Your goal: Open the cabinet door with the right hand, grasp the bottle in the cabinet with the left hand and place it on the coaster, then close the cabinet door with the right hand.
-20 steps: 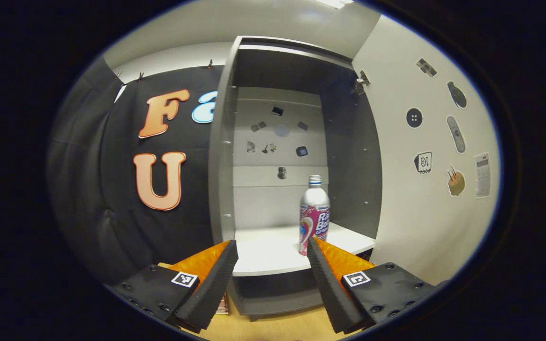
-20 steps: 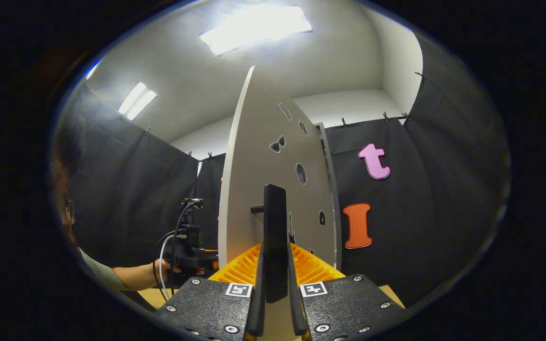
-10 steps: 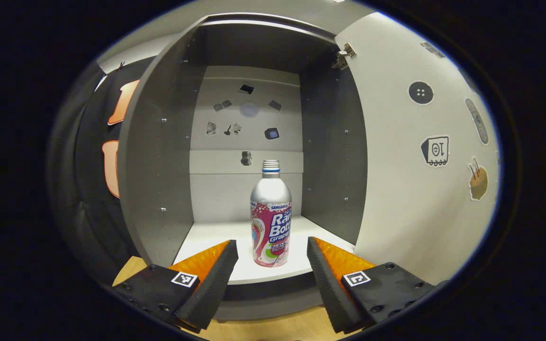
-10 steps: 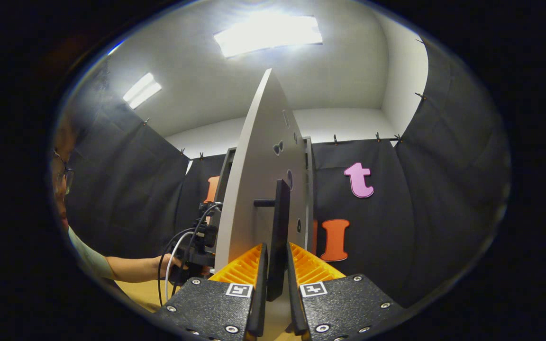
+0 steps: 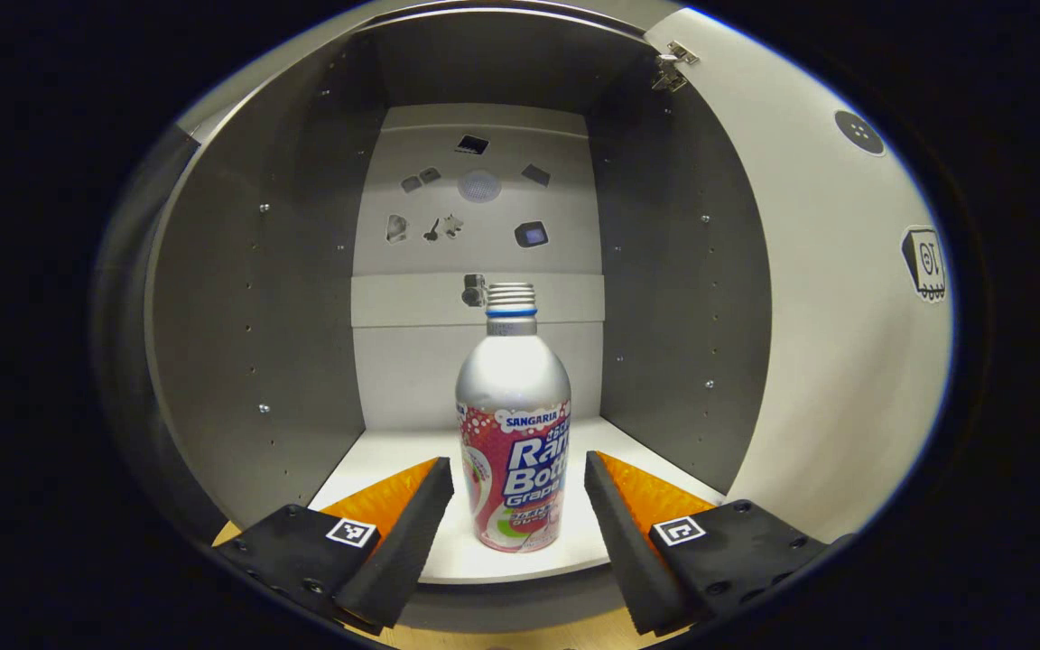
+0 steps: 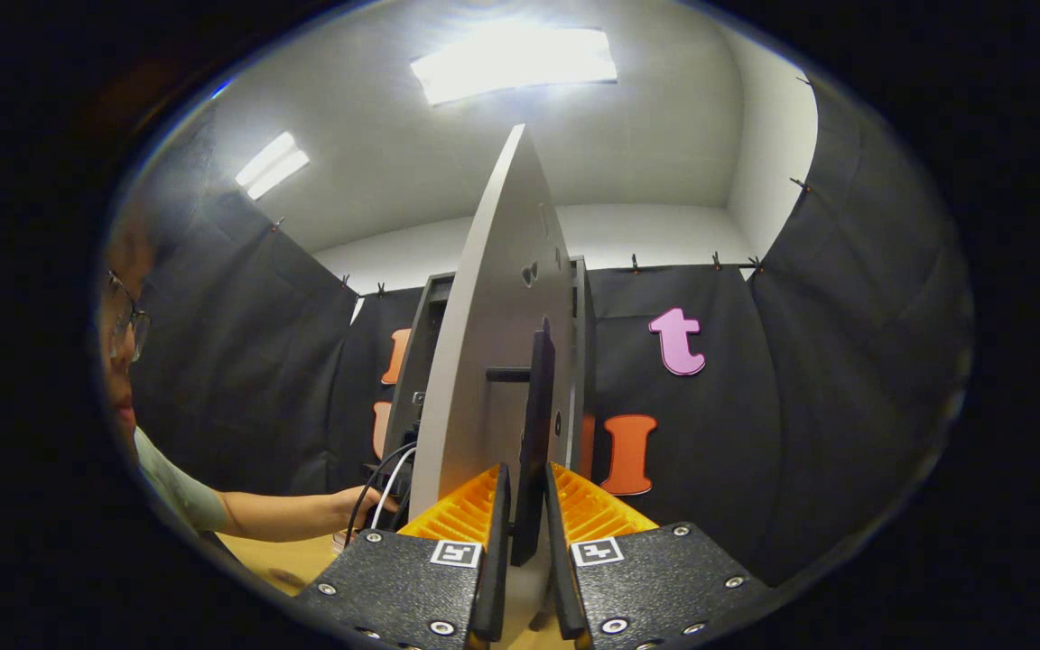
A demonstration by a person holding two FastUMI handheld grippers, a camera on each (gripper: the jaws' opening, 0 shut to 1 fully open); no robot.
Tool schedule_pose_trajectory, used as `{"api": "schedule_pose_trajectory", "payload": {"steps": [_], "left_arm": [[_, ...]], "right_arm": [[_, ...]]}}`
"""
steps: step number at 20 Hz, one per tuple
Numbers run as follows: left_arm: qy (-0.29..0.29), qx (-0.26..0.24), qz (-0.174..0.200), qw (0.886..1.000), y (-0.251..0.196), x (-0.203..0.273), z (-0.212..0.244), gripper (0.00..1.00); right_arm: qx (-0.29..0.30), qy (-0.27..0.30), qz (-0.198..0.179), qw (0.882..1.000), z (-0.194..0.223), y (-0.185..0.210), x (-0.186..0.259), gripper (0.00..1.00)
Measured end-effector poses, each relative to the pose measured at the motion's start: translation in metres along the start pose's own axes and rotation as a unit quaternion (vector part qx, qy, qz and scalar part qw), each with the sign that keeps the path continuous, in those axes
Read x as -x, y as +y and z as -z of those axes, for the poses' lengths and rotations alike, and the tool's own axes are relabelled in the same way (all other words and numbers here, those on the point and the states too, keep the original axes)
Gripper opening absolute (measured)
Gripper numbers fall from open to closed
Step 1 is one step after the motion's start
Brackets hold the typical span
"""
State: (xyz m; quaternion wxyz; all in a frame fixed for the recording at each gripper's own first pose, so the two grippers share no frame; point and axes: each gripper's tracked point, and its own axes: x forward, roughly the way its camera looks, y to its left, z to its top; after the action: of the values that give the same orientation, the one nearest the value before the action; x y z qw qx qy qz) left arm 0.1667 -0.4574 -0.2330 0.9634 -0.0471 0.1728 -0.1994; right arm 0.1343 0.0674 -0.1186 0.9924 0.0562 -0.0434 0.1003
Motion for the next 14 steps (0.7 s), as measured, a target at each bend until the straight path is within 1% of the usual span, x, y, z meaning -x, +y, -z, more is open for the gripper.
{"api": "schedule_pose_trajectory", "payload": {"steps": [1,2,3,5,6,7,8,9,10,11,12,14], "left_arm": [[0.0,0.003,-0.001,1.0,0.0,-0.007,0.001,0.96],[0.002,0.007,-0.001,1.0,0.0,-0.012,0.002,0.95],[0.001,0.01,0.003,1.0,-0.001,-0.017,0.003,0.96],[-0.01,0.009,0.002,1.0,0.003,-0.024,-0.001,0.96],[-0.015,0.011,0.002,1.0,0.005,-0.024,-0.003,0.95],[-0.018,0.014,0.005,1.0,0.004,-0.024,-0.005,0.9],[-0.02,0.017,0.008,1.0,0.004,-0.021,-0.006,0.87],[-0.02,0.02,0.01,1.0,0.006,-0.016,-0.008,0.86],[-0.019,0.023,0.012,0.999,0.009,-0.012,-0.007,0.85],[-0.018,0.026,0.016,0.999,0.01,-0.006,-0.008,0.86],[-0.017,0.028,0.019,0.999,0.011,0.001,-0.009,0.86],[-0.018,0.028,0.022,0.999,0.018,0.017,-0.01,0.82]], "right_arm": [[-0.001,0.003,-0.011,1.0,0.001,0.003,0.001,0.22],[-0.002,0.005,-0.013,1.0,0.002,0.005,0.003,0.23],[0.0,0.007,-0.013,1.0,0.002,0.004,0.004,0.28],[0.007,0.006,-0.004,1.0,0.001,-0.001,0.007,0.29],[0.008,0.006,-0.003,1.0,0.001,-0.001,0.008,0.31],[0.007,0.005,-0.001,1.0,0.001,-0.001,0.009,0.37],[0.007,0.005,0.003,1.0,0.0,-0.003,0.009,0.41],[0.008,0.004,0.009,1.0,0.0,-0.004,0.01,0.46],[0.006,0.005,0.013,1.0,0.0,-0.005,0.011,0.48],[0.004,0.006,0.015,1.0,0.0,-0.005,0.013,0.57],[0.001,0.008,0.017,1.0,0.0,-0.005,0.014,0.53],[-0.003,0.01,0.025,1.0,-0.001,-0.007,0.016,0.57]]}}
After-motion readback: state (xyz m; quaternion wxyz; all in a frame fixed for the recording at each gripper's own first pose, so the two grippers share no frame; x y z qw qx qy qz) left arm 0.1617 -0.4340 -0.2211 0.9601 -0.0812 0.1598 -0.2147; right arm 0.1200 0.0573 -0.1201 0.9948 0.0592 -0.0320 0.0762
